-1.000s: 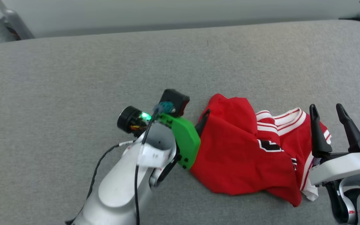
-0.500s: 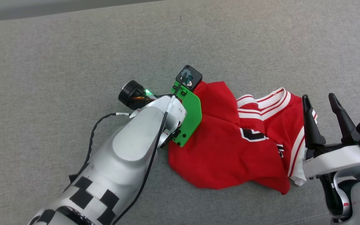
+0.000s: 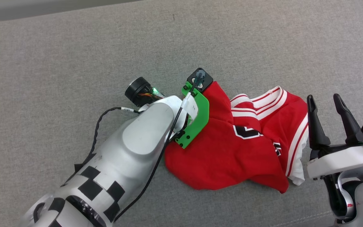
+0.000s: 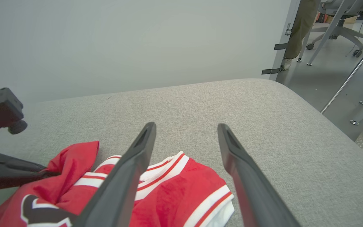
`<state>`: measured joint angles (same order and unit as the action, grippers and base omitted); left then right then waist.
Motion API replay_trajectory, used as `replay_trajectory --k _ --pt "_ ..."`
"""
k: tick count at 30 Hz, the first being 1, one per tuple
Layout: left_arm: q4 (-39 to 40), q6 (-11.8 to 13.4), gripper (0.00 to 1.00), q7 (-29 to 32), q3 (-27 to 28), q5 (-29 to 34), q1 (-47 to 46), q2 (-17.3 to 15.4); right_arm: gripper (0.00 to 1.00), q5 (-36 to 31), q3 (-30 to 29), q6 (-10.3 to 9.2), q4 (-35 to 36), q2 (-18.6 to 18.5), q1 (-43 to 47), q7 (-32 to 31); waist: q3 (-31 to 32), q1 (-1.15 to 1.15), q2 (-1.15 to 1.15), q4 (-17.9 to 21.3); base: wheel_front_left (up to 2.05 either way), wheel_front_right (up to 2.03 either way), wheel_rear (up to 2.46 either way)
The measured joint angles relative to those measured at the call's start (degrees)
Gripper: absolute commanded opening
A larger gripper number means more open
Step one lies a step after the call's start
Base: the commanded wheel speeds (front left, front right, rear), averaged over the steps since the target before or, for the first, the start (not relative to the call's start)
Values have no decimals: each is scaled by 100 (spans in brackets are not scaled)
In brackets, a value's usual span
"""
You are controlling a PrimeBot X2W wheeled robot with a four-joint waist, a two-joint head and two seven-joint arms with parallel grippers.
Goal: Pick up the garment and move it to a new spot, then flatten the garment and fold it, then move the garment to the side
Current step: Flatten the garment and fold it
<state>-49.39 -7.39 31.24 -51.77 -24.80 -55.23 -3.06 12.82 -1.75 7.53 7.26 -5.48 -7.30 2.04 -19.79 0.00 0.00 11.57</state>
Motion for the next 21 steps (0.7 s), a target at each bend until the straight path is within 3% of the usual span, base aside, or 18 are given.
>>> replay_trajectory --k 5,11,16,21 --pt "-7 192 0 -823 274 -158 140 -211 100 -1 -73 0 -14 9 14 -2 146 0 0 -95 0 0 0" --pt "403 672 0 -1691 903 -422 395 -865 100 -8 -187 0 12 30 93 -70 401 0 0 -269 0 0 0" --pt "1351 1147 0 -2011 1359 -653 929 -1496 100 -33 -269 0 65 91 279 -136 624 0 0 -464 0 0 0" --pt "2679 1828 0 -2004 1794 -878 2027 -2219 100 -65 -361 0 163 127 405 -237 817 0 0 -668 0 0 0"
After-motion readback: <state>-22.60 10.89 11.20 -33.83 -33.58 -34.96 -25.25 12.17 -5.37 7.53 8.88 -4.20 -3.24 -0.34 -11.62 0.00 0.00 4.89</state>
